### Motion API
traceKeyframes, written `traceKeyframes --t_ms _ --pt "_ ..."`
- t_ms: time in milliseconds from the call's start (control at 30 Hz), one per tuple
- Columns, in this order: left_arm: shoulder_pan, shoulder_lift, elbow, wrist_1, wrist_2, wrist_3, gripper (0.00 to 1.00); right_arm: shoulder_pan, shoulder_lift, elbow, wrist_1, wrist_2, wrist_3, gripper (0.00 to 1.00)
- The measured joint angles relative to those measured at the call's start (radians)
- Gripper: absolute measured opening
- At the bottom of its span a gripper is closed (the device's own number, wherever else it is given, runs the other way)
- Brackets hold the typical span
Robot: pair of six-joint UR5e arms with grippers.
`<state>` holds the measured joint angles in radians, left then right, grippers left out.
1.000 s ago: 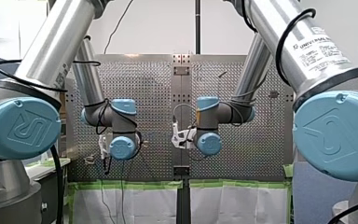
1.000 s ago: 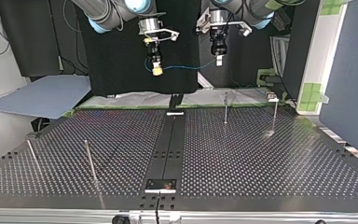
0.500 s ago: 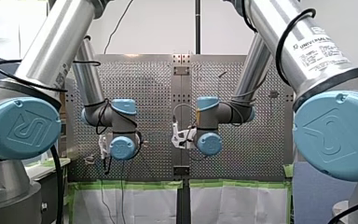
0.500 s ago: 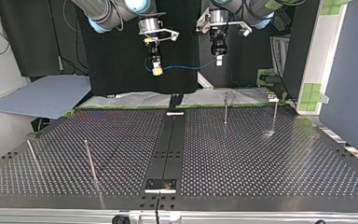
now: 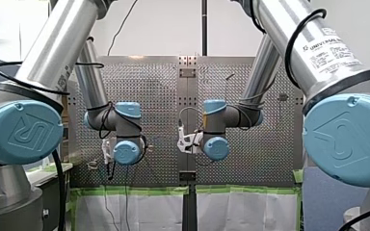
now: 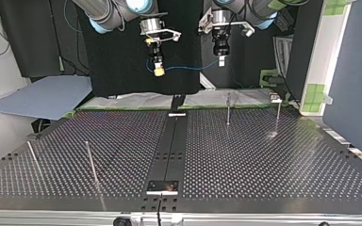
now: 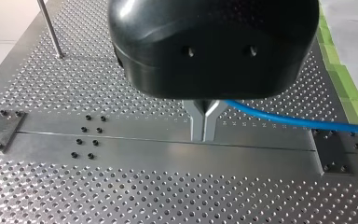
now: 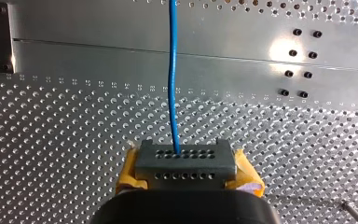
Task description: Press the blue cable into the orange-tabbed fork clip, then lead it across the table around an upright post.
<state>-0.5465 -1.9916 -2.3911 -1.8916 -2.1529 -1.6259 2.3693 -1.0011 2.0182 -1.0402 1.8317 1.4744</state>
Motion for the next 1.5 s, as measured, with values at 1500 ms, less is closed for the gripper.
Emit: traceKeyframes --t_ms 1500 --pt "-0.001 0.000 0.000 0.002 0.000 0.002 0.00 0.012 0.052 0.003 0.046 0.006 -0.004 0.00"
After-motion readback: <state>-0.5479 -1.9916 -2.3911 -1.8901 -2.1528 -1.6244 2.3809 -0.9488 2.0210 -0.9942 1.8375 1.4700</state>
